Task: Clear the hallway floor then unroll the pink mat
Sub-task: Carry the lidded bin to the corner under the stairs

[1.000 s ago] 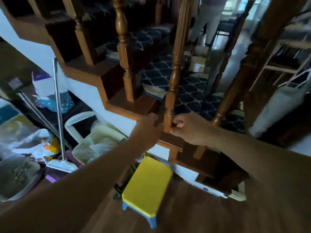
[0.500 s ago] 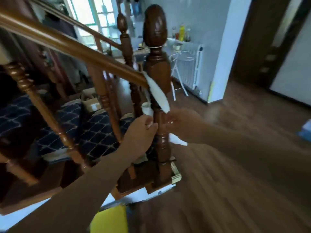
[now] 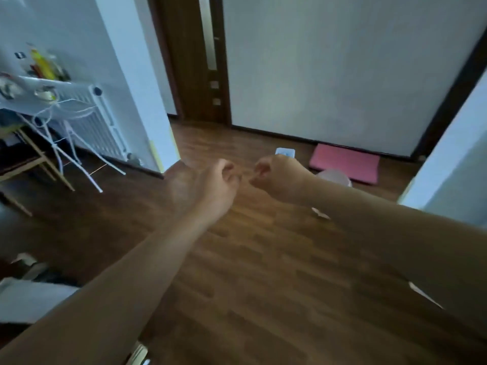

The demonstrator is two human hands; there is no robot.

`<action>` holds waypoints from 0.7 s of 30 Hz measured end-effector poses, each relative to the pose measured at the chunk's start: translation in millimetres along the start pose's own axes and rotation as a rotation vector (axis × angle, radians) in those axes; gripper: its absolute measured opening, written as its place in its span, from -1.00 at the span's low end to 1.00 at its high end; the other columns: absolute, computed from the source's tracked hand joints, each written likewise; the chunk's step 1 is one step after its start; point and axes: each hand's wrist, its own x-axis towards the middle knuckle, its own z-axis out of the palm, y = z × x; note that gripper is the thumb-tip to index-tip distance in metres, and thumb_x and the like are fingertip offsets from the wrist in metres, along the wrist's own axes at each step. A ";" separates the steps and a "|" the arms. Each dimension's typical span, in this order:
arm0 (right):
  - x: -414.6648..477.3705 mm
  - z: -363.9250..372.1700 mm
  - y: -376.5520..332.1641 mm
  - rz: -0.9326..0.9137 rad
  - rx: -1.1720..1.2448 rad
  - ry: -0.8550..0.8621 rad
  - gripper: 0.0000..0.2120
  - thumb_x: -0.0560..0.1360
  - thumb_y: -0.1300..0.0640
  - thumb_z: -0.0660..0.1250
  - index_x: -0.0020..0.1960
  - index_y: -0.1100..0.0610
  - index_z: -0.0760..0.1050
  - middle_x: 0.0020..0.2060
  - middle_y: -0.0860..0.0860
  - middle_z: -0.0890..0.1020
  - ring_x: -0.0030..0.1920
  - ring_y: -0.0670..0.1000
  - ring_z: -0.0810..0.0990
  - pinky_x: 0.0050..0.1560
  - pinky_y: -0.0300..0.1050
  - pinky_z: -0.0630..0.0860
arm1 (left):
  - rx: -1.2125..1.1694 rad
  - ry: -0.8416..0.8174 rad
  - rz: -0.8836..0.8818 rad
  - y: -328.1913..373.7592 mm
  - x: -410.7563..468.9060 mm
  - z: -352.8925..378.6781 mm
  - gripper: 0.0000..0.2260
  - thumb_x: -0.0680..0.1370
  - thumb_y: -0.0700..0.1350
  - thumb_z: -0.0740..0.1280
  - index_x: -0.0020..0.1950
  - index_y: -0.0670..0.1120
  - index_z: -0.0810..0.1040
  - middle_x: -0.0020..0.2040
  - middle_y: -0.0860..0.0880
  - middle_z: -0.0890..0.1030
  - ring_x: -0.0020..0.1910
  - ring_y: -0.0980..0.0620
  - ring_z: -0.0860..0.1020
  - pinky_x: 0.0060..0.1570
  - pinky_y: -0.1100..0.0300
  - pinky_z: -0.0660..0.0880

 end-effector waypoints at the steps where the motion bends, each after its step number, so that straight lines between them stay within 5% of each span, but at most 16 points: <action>1: 12.8 -12.6 21.7 0.029 -0.009 0.005 -0.72 0.51 0.06 0.30 0.16 0.17 0.53 0.08 0.10 0.61 -0.08 -0.03 0.45 -0.13 -0.22 0.36 | 0.013 -0.021 0.018 8.1 19.3 18.5 -0.70 0.58 -0.07 0.25 0.29 -0.11 0.49 0.20 -0.01 0.58 0.11 0.08 0.53 -0.14 0.47 0.29; 5: 56.9 -53.5 94.9 0.195 -0.039 0.057 -0.73 0.51 -0.01 0.26 0.13 0.10 0.54 0.00 0.00 0.54 -0.12 0.00 0.46 -0.38 -0.29 0.27 | -0.066 -0.151 -0.001 27.4 93.4 88.4 -0.71 0.58 -0.05 0.24 0.28 -0.10 0.47 0.21 -0.03 0.58 0.13 0.06 0.54 -0.01 0.29 0.40; 13: 178.2 -91.2 191.4 0.297 -0.055 0.123 -0.68 0.52 0.02 0.28 0.15 0.20 0.57 0.11 0.10 0.62 0.09 0.11 0.57 0.05 -0.07 0.48 | -0.094 -0.314 0.033 27.2 239.1 186.9 -0.69 0.57 -0.02 0.25 0.28 -0.08 0.47 0.23 -0.01 0.57 0.09 0.10 0.52 -0.12 0.32 0.35; 21: 383.0 -120.4 265.1 0.382 0.029 0.182 -0.65 0.54 0.04 0.27 0.25 0.18 0.52 0.21 0.09 0.56 0.12 0.07 0.55 0.00 -0.16 0.45 | -0.039 -0.404 0.096 4.3 464.0 261.9 -0.68 0.58 -0.02 0.24 0.30 -0.08 0.46 0.27 -0.01 0.55 0.21 0.02 0.52 0.03 0.24 0.35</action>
